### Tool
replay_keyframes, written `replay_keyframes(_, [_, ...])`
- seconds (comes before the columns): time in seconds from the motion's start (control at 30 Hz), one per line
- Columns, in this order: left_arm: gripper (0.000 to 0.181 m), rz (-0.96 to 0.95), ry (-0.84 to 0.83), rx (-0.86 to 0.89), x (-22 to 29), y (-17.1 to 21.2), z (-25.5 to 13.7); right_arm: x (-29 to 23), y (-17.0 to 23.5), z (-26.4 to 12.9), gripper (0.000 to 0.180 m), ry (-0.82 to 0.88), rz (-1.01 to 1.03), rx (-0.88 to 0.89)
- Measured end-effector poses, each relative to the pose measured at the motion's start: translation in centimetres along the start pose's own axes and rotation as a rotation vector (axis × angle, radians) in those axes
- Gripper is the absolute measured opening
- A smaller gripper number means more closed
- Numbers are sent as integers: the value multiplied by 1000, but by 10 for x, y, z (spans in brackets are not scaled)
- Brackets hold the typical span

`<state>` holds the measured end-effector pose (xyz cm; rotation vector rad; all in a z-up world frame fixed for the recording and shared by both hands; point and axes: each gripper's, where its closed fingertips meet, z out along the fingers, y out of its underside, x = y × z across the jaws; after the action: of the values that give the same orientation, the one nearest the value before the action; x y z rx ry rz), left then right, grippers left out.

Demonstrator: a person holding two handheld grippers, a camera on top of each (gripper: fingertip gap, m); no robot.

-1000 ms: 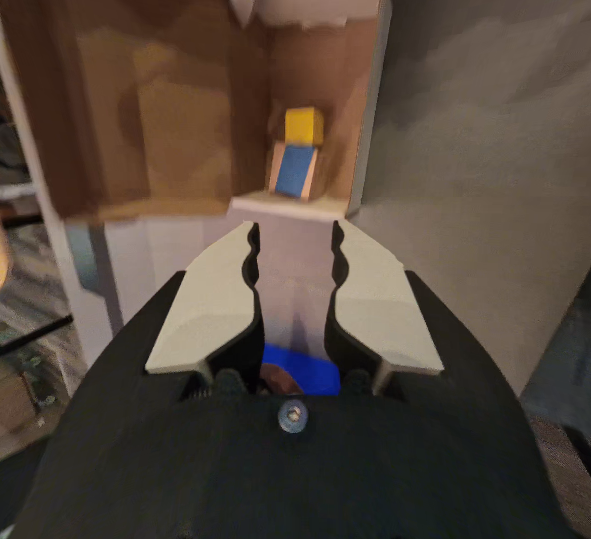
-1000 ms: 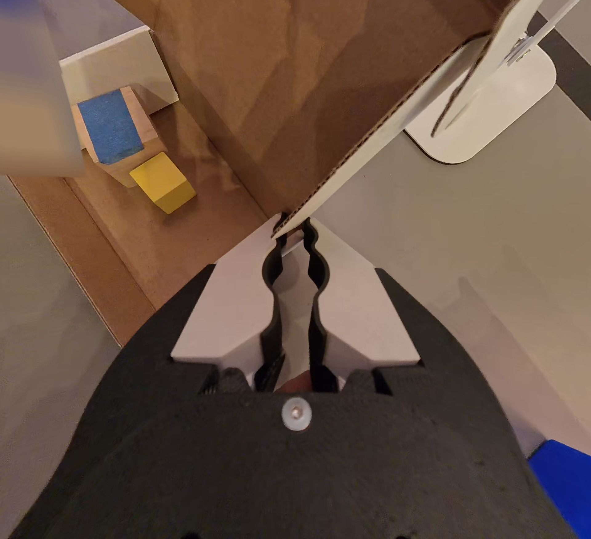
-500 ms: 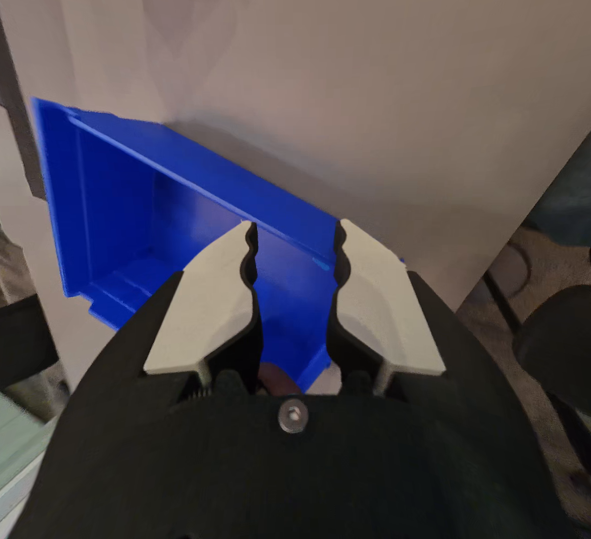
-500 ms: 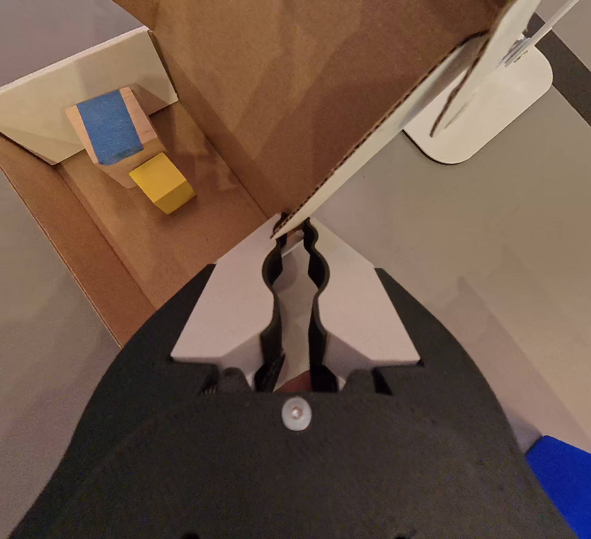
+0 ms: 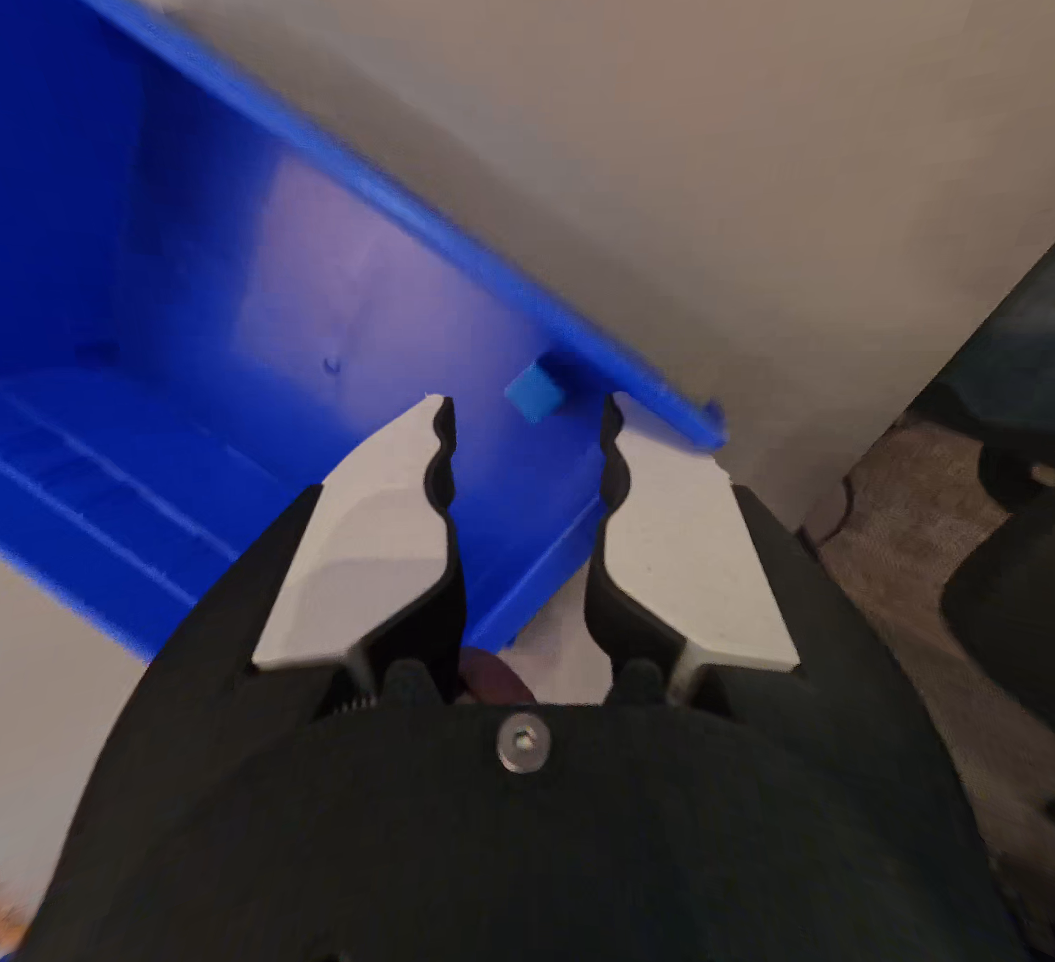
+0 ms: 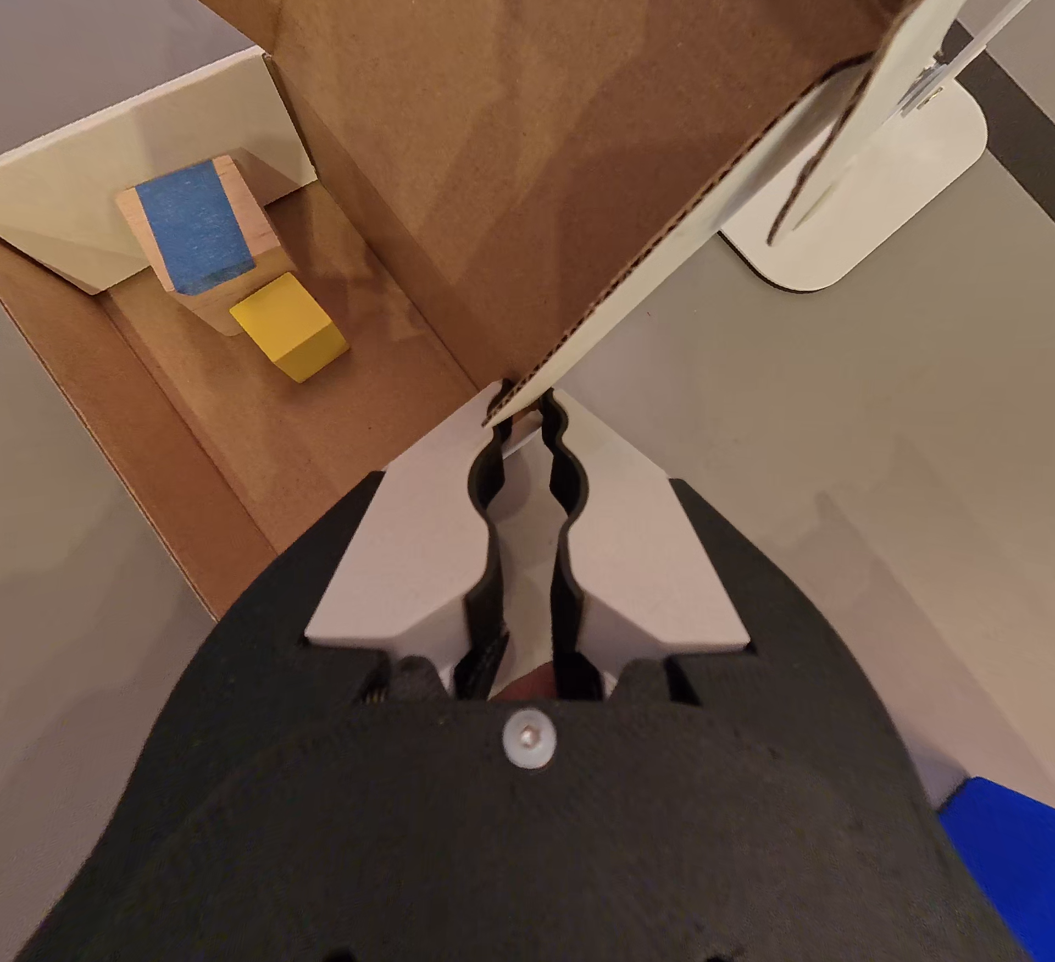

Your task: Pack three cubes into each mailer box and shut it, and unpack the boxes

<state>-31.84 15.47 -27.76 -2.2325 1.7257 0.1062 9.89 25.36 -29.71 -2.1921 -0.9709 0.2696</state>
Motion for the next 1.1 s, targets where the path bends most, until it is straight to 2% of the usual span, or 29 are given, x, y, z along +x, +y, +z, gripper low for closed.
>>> replay_keyframes(0.2, [52,-25,-21,90,-3,-37,10,0,0,0,8,0,4,1])
replay_keyframes(0.3, [52,-4,-46,15,-13,-21,16,0,0,0,8,-3,3,3])
replay_keyframes(0.53, [46,137,108,-26,-1,-3,40,1,0,0,8,-4,4,5])
replay_keyframes(0.63, [39,179,146,-58,2,-1,49,1,1,0,8,-6,7,5])
replay_keyframes(0.7, [26,203,174,-118,5,8,57,1,1,0,8,-5,9,5])
replay_keyframes(0.87, [24,159,183,-77,2,4,58,1,1,0,8,-3,11,3])
replay_keyframes(0.97, [23,127,91,-73,-15,5,43,0,0,0,8,0,9,3])
replay_keyframes(1.1, [23,26,-124,23,-55,-18,-24,0,0,1,8,4,8,2])
